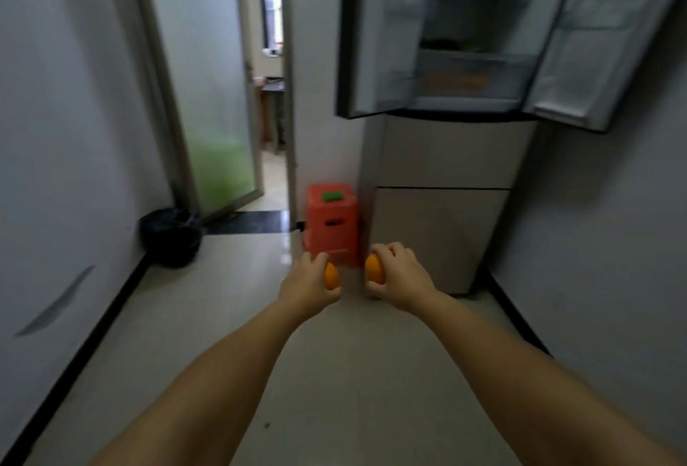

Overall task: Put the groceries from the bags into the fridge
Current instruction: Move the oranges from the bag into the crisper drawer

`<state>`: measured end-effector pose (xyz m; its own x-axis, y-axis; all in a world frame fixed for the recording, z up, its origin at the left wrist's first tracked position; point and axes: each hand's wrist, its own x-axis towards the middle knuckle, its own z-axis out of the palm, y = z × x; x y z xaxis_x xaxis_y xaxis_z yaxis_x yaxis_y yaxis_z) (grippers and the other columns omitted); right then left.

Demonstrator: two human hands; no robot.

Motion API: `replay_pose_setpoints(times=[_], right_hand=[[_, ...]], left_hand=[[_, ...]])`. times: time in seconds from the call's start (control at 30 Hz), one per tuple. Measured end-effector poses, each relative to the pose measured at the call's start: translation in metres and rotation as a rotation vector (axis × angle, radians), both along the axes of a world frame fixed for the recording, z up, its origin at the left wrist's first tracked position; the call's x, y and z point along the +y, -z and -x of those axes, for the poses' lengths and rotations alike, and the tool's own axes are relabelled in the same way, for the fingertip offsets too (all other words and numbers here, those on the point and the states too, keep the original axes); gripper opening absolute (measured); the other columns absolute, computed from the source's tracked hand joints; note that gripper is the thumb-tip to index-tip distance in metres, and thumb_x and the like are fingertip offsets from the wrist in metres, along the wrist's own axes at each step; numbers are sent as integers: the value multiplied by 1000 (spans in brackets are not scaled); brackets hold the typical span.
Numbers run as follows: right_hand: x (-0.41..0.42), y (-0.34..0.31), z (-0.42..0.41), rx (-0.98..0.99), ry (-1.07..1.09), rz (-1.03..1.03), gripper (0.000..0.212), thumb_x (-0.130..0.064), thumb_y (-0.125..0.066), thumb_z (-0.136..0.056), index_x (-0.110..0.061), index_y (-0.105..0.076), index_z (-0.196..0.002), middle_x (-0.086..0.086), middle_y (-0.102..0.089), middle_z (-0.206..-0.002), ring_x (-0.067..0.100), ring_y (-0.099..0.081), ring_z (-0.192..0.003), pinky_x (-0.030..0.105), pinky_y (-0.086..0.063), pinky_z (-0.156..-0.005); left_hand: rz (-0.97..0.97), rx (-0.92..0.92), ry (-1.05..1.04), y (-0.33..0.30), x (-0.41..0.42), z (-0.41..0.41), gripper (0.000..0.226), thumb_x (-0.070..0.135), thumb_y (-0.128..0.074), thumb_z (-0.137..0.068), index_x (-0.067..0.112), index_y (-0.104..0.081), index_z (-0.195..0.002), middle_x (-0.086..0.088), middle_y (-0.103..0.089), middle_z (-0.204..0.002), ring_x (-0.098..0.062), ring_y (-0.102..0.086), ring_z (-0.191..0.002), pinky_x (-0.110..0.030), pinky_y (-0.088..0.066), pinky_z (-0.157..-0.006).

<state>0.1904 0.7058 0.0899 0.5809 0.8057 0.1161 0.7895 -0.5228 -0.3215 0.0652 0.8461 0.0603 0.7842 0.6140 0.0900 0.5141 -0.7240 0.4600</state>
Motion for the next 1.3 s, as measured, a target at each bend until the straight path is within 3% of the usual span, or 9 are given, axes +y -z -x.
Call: replay_pose_setpoints(times=[0.17,0.37,0.8,1.03,1.3], right_hand=[[-94,-30,-98,-66,172,-24,62,-36,-66,-82,-25,-35,-135,7,-38,-134,29,-39,-121,42,-48,-90],[-133,-32,-185,-62,307,-38,63,-37,-65,-83,-25,-35,-137,7,-36,-137,30,-38,-123,42,-47,-92],[-63,-88,-434,-164,363,-155,63,-36,-65,-83,-25,-35,-137,6,-37,-136,28,-38,-123,40,-47,-90],[-42,-91,-559,-122,425,-183,64,-37,-65,-84,-25,-33,-139,7,-35,-140,30,-37,-126,41,-46,-93],[27,-141,-727,-182,273,-307,64,-36,-67,-83,-23,-37,-138,8,-39,-137,32,-38,-126,43,-43,-96]], left_hand=[[-53,-38,223,-28,-84,-127,61,41,-67,-77,21,-41,-128,-8,-42,-123,-28,-45,-112,-42,-50,-87],[-110,-71,351,-44,-110,-230,59,40,-67,-77,21,-41,-126,-8,-42,-123,-27,-44,-114,-38,-49,-84],[-154,-175,367,-118,-27,-510,60,41,-66,-78,24,-38,-128,-7,-39,-129,-27,-43,-117,-43,-49,-90],[-181,-139,430,-106,-10,-623,59,41,-66,-79,25,-37,-128,-5,-38,-129,-25,-42,-117,-42,-51,-88],[-339,-275,348,-176,49,-775,57,37,-67,-79,18,-42,-126,-10,-41,-125,-30,-42,-117,-42,-47,-87]])
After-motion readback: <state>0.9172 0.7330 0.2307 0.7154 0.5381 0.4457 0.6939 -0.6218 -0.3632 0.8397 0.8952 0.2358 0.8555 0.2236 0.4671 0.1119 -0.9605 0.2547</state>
